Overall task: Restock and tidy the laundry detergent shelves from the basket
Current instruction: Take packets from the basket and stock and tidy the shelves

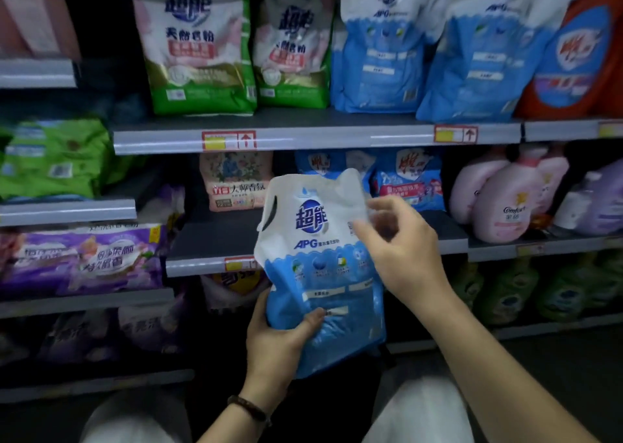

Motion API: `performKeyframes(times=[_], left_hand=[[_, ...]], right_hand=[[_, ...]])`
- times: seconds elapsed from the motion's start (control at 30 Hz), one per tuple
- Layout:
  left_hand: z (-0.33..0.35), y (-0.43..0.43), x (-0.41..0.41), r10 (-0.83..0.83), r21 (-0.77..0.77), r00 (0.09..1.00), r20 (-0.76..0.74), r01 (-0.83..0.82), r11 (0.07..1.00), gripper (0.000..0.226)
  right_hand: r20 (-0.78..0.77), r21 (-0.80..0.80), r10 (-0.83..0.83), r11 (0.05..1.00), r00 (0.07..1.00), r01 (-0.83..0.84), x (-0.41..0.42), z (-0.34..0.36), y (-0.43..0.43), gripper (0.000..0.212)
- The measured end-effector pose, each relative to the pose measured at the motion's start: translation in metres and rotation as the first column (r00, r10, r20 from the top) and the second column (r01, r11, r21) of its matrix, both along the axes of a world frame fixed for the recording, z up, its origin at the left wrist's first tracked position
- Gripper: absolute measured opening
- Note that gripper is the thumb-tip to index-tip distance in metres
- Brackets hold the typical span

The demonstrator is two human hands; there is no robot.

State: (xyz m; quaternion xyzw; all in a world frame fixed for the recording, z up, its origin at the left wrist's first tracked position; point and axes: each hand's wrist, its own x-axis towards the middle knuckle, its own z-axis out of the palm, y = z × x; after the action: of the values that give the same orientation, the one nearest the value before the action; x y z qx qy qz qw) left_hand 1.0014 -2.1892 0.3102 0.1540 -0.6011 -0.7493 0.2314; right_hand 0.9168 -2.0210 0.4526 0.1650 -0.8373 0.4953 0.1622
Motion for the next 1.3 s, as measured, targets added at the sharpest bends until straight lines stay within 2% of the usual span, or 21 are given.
performKeyframes(times=[0.03, 0.1, 0.2, 0.3, 0.4, 0.47, 0.53, 0.63, 0.8, 0.97, 1.07, 1.13, 1.3], left_hand=[[0.011, -0.002, -0.002, -0.008, 0.006, 1.000, -0.015, 0.008, 1.000, 0.054], [0.033, -0.007, -0.011, -0.033, 0.013, 0.998, -0.047, 0.033, 0.999, 0.056], [0.067, -0.012, -0.028, -0.028, 0.033, 0.995, -0.097, 0.031, 0.999, 0.060], [0.099, -0.018, -0.051, -0.059, 0.029, 0.989, -0.139, 0.063, 0.998, 0.060], [0.127, -0.024, -0.078, -0.100, 0.001, 0.982, -0.161, 0.101, 0.995, 0.061], [0.150, -0.029, -0.096, -0.144, -0.044, 0.974, -0.174, 0.138, 0.989, 0.070], [0.179, -0.036, -0.113, -0.250, -0.150, 0.949, -0.190, 0.223, 0.963, 0.083], [0.228, -0.046, -0.145, -0.393, -0.323, 0.902, -0.180, 0.323, 0.889, 0.090], [0.299, -0.049, -0.210, -0.456, -0.456, 0.875, -0.164, 0.342, 0.822, 0.074], [0.323, -0.053, -0.286, -0.391, -0.553, 0.899, -0.198, 0.227, 0.802, 0.069], [0.307, -0.061, -0.322, -0.355, -0.558, 0.921, -0.161, 0.212, 0.802, 0.076], [0.287, -0.066, -0.337, -0.381, -0.561, 0.918, -0.109, 0.259, 0.786, 0.080], [0.277, -0.071, -0.349, -0.447, -0.591, 0.892, -0.064, 0.327, 0.738, 0.064]], right_hand=[[0.032, 0.026, -0.040, 0.999, 0.999, 0.039, -0.004, -0.012, 0.011, 0.046], [0.146, 0.041, 0.023, 0.999, 0.989, -0.029, -0.013, -0.035, 0.028, 0.080], [0.261, -0.080, 0.257, 0.966, 0.930, -0.245, -0.027, -0.050, 0.038, 0.105], [0.227, -0.162, 0.330, 0.941, 0.916, -0.298, -0.039, -0.040, 0.036, 0.123], [0.111, -0.228, 0.301, 0.936, 0.947, -0.270, -0.059, -0.017, 0.031, 0.124], [0.045, -0.230, 0.262, 0.942, 0.964, -0.245, -0.072, 0.008, 0.029, 0.123], [-0.020, -0.253, 0.258, 0.933, 0.966, -0.254, -0.089, 0.035, 0.030, 0.117], [-0.102, -0.285, 0.273, 0.913, 0.957, -0.291, -0.122, 0.078, 0.032, 0.111], [-0.122, -0.326, 0.216, 0.913, 0.969, -0.245, -0.189, 0.130, 0.029, 0.105], [-0.088, -0.389, 0.176, 0.900, 0.981, -0.196, -0.246, 0.154, 0.018, 0.117], [-0.084, -0.227, 0.072, 0.970, 0.994, -0.089, -0.265, 0.146, 0.014, 0.122], [-0.084, -0.133, 0.085, 0.987, 0.993, -0.096, -0.272, 0.127, 0.017, 0.118], [-0.077, -0.055, 0.079, 0.995, 0.994, -0.083, -0.279, 0.112, 0.025, 0.106]])
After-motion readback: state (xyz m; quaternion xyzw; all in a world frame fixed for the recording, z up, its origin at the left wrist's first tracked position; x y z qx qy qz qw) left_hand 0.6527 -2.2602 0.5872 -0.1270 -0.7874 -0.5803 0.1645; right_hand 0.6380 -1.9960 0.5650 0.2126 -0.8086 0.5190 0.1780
